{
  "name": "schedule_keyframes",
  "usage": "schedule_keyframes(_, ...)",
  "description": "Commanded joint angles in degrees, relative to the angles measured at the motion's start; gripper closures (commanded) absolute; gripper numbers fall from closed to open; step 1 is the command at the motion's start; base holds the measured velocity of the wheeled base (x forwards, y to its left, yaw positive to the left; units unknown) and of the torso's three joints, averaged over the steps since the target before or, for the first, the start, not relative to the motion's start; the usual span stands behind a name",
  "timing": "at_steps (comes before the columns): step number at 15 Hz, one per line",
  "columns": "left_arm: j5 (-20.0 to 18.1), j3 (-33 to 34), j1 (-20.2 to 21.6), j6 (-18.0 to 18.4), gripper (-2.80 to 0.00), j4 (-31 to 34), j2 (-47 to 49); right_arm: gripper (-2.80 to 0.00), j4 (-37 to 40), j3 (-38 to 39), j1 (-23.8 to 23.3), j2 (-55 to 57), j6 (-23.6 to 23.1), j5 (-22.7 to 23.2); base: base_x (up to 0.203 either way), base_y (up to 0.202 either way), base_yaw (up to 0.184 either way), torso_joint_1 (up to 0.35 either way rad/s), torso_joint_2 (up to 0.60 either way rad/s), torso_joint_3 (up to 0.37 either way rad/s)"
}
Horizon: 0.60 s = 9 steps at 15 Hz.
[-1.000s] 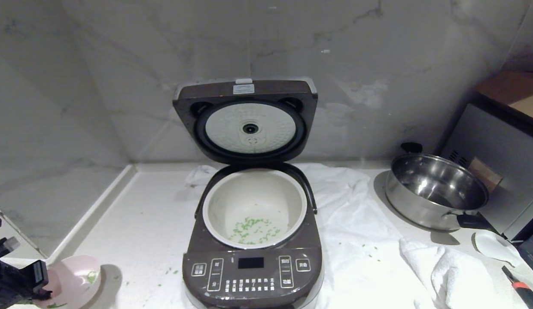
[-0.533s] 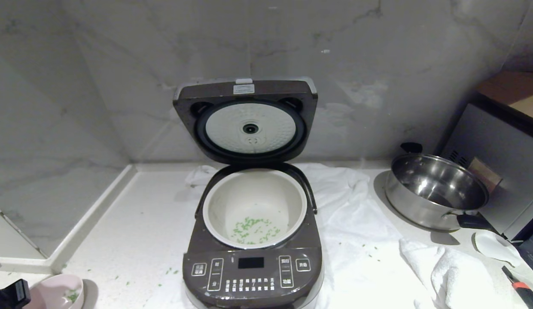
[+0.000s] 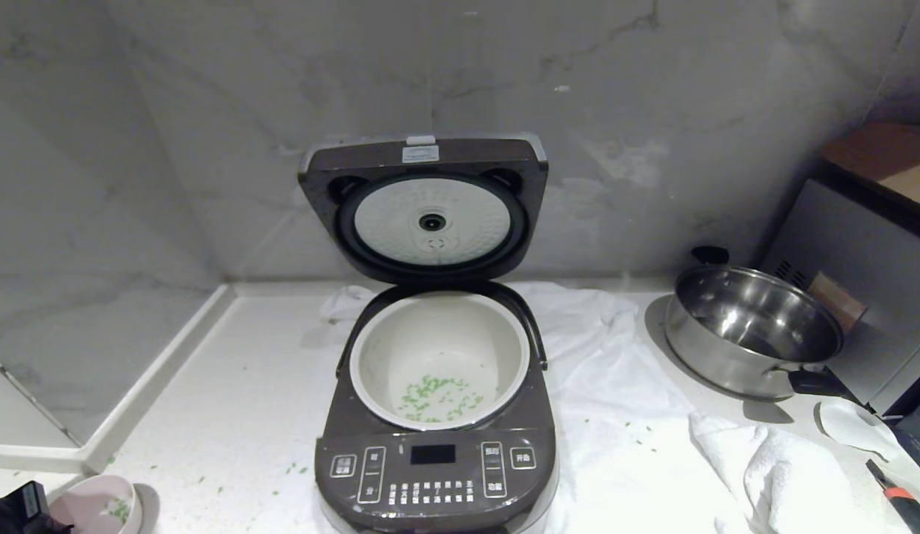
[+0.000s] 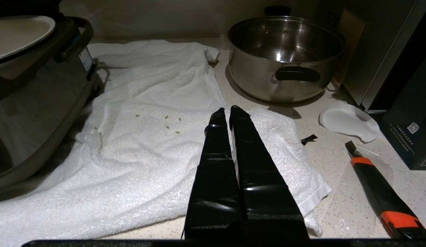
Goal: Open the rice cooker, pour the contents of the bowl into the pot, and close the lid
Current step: Place the bowl on the table
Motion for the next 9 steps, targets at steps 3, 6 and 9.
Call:
schedule_keyframes(3,-0.46,0.19,-0.01,-0.01,-2.8,0.06,-2.45,0.0,-0.01,0.02,0.02,0.0,0.01,0.03,0.0,0.0,0.0,0.0,0.0,0.0)
schedule_keyframes(6,-6.2,0.93,1.29,1.94,-2.8,0.24,-8.22,0.0,-0.01,0.03,0.02,0.0,0.01,0.06,0.0,0.0,0.0,0.0,0.0,0.0)
schedule_keyframes(9,-9.66,1.64,2.65,6.54,-2.8,0.5,-14.94,0.0,-0.01,0.07,0.02,0.0,0.01,-0.02,0.0,0.0,0.0,0.0,0.0,0.0)
